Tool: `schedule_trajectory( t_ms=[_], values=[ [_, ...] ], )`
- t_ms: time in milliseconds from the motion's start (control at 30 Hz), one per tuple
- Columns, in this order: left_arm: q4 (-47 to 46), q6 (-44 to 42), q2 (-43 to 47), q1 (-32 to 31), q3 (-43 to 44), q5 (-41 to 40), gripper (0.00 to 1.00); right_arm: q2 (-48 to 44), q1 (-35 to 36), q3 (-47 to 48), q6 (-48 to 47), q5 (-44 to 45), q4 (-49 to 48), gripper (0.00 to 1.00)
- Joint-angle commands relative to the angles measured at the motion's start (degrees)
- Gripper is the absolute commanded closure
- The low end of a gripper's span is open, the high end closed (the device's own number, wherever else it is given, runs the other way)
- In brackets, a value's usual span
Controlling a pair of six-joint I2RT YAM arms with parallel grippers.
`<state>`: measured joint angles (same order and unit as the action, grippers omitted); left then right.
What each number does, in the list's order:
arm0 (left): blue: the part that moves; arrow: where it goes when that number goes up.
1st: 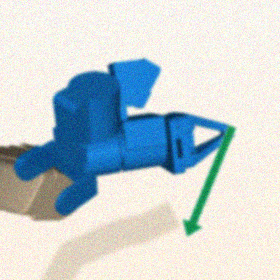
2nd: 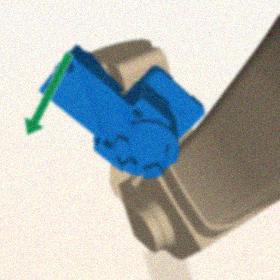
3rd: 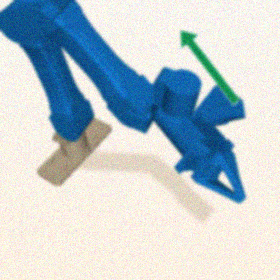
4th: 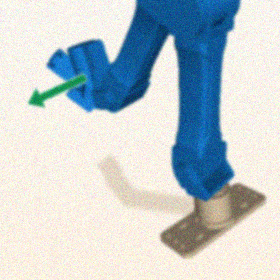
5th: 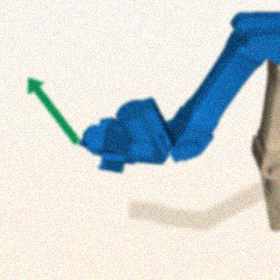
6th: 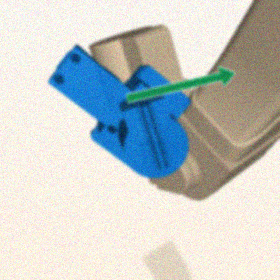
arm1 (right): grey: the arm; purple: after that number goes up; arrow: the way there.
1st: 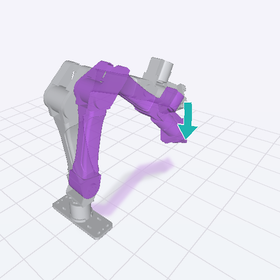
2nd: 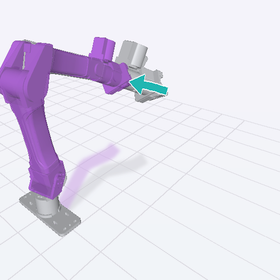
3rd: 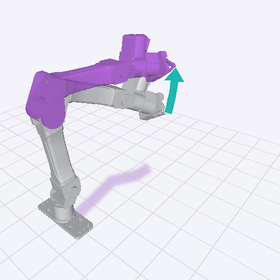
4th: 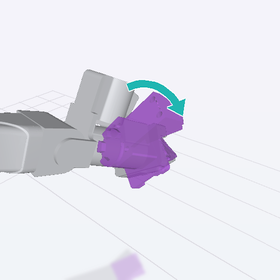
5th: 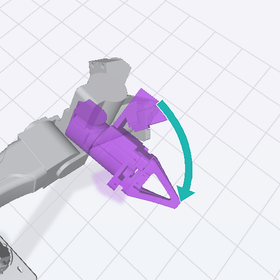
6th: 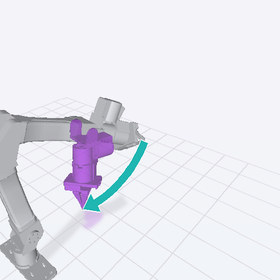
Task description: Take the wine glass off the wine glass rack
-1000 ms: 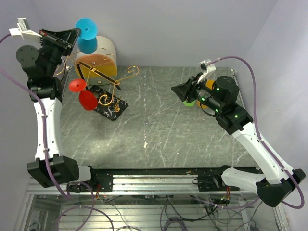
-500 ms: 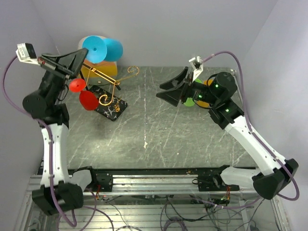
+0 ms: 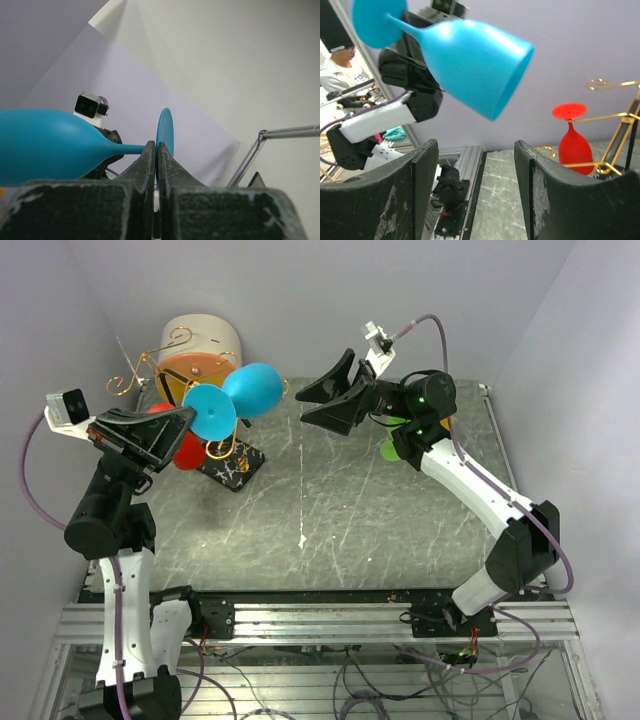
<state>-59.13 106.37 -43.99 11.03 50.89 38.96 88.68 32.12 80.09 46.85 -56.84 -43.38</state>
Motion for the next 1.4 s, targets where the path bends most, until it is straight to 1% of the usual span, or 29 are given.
schedule_trajectory(
  t_ms=[0, 67, 233, 367, 600, 667, 867, 1033, 1100, 1200, 1267, 1300, 1333, 1367],
  values=[
    [-5.9, 5.4, 3.1, -1.4, -3.4, -2.2, 0.93, 2.4, 0.2, 3.8, 8.1, -4.4, -14.9, 0.38],
    [-5.3, 5.3, 4.3, -2.0, -3.9, -2.4, 0.93, 4.5, 0.2, 4.8, 12.7, -5.1, -22.0, 0.38],
    [-5.0, 5.8, 5.8, -2.7, -3.5, -2.9, 0.93, 9.7, 0.2, 7.0, 26.7, -5.1, -35.3, 0.39],
    [-3.3, 5.2, 6.7, -2.9, -2.9, -2.7, 0.93, 11.6, 0.2, 6.7, 33.3, -4.3, -43.4, 0.40],
    [-1.3, 3.7, 7.7, -3.1, -4.4, -2.3, 0.93, 14.4, 1.1, 8.3, 46.5, -2.8, -58.3, 0.42],
    [-1.3, 3.6, 7.6, -3.1, -4.5, -2.3, 0.93, 14.9, 1.7, 9.0, 47.8, -2.7, -59.1, 0.42],
    [-0.7, 3.2, 7.6, -3.4, -4.3, -1.9, 0.93, 15.0, 3.9, 10.2, 43.4, -4.1, -54.0, 0.42],
    [0.3, 2.5, 7.7, -3.5, -5.0, -1.8, 0.93, 16.1, 6.2, 12.7, 43.9, -4.3, -54.1, 0.44],
    [0.4, 2.4, 7.8, -3.5, -5.4, -1.7, 0.93, 16.8, 7.2, 14.4, 44.1, -4.8, -53.8, 0.49],
    [1.2, 1.9, 7.9, -3.6, -5.6, -1.5, 0.93, 17.2, 8.1, 15.5, 44.4, -5.1, -53.6, 0.72],
    [1.8, 1.5, 7.8, -3.6, -5.7, -1.3, 0.93, 16.7, 8.0, 14.8, 44.1, -4.8, -53.4, 0.90],
    [2.1, 1.4, 7.8, -3.6, -5.7, -1.3, 0.93, 16.4, 8.0, 14.5, 43.7, -5.0, -53.0, 0.97],
    [2.3, 1.3, 7.8, -3.6, -5.6, -1.3, 0.93, 15.9, 8.1, 14.1, 43.2, -5.2, -52.4, 1.00],
    [2.6, 1.2, 7.8, -3.7, -5.6, -1.3, 0.93, 15.3, 8.1, 13.6, 42.5, -5.4, -51.7, 1.00]
  ],
)
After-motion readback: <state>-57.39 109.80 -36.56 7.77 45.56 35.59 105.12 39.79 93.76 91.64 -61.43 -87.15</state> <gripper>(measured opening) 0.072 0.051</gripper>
